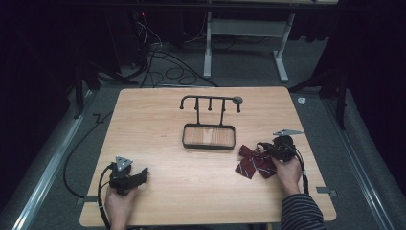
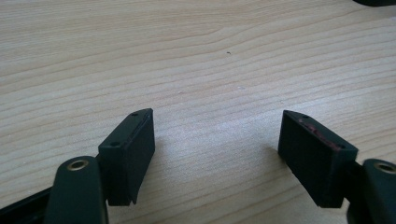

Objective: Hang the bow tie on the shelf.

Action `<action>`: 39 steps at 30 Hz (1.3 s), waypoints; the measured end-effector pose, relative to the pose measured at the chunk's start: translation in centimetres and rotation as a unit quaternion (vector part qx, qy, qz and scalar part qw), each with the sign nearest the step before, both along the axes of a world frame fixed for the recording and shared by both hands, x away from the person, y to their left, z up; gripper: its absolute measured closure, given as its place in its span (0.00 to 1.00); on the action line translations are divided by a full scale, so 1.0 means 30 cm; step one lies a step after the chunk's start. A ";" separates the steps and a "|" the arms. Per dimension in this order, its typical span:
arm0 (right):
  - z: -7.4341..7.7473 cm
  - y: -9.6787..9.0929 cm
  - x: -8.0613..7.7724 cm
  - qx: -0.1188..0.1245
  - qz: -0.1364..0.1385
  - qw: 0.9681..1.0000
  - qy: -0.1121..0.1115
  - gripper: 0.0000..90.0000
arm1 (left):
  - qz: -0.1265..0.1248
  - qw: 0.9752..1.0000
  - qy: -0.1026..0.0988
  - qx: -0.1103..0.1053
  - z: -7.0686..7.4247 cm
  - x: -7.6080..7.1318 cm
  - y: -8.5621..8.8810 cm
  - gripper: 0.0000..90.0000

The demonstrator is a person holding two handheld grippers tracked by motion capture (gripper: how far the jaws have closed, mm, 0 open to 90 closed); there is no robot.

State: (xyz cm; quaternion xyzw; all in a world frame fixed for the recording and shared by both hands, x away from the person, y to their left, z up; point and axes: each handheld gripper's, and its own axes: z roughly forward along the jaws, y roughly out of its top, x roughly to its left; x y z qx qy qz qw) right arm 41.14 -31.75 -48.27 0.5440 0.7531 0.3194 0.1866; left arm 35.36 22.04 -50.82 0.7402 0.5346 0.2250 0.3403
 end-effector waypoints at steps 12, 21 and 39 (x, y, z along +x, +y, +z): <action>0.060 0.001 -0.035 0.006 0.009 0.999 -0.031 1.00 | 0.000 1.000 0.000 0.000 0.000 0.000 0.000 0.31; 0.102 0.009 -0.050 0.011 0.018 0.999 -0.049 1.00 | 0.000 1.000 0.000 0.001 0.000 0.000 0.000 0.31; 0.213 0.064 -0.079 0.016 0.050 0.995 -0.089 1.00 | 0.000 1.000 0.000 -0.001 0.000 0.000 0.000 0.31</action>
